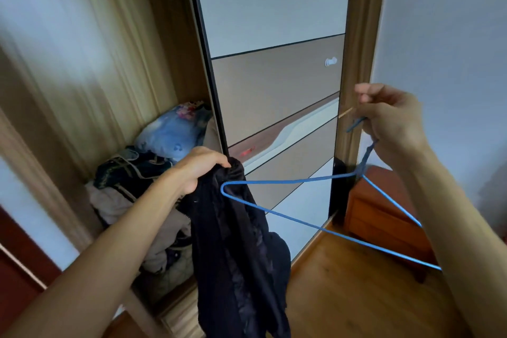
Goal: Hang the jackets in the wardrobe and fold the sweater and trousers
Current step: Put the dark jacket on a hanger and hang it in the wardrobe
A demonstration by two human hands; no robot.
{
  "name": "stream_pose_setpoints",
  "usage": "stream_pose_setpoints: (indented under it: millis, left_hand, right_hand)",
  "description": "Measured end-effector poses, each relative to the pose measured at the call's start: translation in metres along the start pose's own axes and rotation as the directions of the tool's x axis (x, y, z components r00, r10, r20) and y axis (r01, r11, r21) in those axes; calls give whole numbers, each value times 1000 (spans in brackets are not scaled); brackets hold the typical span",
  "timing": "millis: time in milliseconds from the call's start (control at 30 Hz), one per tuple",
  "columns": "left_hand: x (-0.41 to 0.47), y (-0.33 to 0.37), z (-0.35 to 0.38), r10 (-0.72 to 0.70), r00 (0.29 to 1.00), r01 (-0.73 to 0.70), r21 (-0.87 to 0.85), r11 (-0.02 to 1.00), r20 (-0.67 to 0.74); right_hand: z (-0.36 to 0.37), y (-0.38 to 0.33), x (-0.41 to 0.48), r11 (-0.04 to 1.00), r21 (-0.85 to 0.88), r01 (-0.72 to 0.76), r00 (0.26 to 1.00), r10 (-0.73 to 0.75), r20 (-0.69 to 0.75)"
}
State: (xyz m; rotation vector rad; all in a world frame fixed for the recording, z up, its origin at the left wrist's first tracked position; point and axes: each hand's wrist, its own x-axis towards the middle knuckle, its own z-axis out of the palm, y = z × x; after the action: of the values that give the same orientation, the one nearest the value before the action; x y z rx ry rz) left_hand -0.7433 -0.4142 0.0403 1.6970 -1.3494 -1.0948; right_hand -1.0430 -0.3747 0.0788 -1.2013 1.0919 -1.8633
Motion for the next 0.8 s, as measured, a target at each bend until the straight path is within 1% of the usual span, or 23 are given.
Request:
stream_pose_setpoints:
  millis: [100, 233, 300, 367, 500, 600, 667, 733, 800]
  left_hand:
    - [-15, 5, 12, 16, 1000, -16, 37, 999, -7]
    - [-30, 8, 35, 59, 996, -66, 115, 991, 61]
    - [-38, 9, 48, 74, 995, -81, 111, 990, 70]
    - [-46, 9, 61, 79, 991, -90, 102, 991, 108]
    - [-64, 14, 91, 109, 974, -124, 66, 990, 198]
    - [-72, 15, 106, 120, 965, -138, 61, 989, 235]
    - [-76, 15, 104, 126, 961, -149, 76, 986, 245]
    - [-77, 13, 96, 137, 962, -168, 118, 979, 235]
    - [-77, 8, 89, 118, 975, -145, 135, 980, 190]
  right_hand:
    - [-17, 1, -7, 1000, 7, 13, 1000, -13, -21]
    - [-21, 12, -19, 998, -42, 44, 998, -46, -50]
    - [-18, 15, -27, 997, -43, 57, 995, -60, -73]
    - [-11, 18, -38, 994, -56, 89, 992, -93, -82]
    - [13, 30, -70, 986, -84, 144, 989, -145, -16]
    - [17, 45, -80, 975, -164, 153, 988, -155, -1]
    - [4, 49, -76, 968, -212, 134, 987, -149, -55]
    - [-20, 47, -68, 969, -219, 112, 981, -143, -133]
    - [-45, 42, -58, 966, -232, 115, 961, -167, -219]
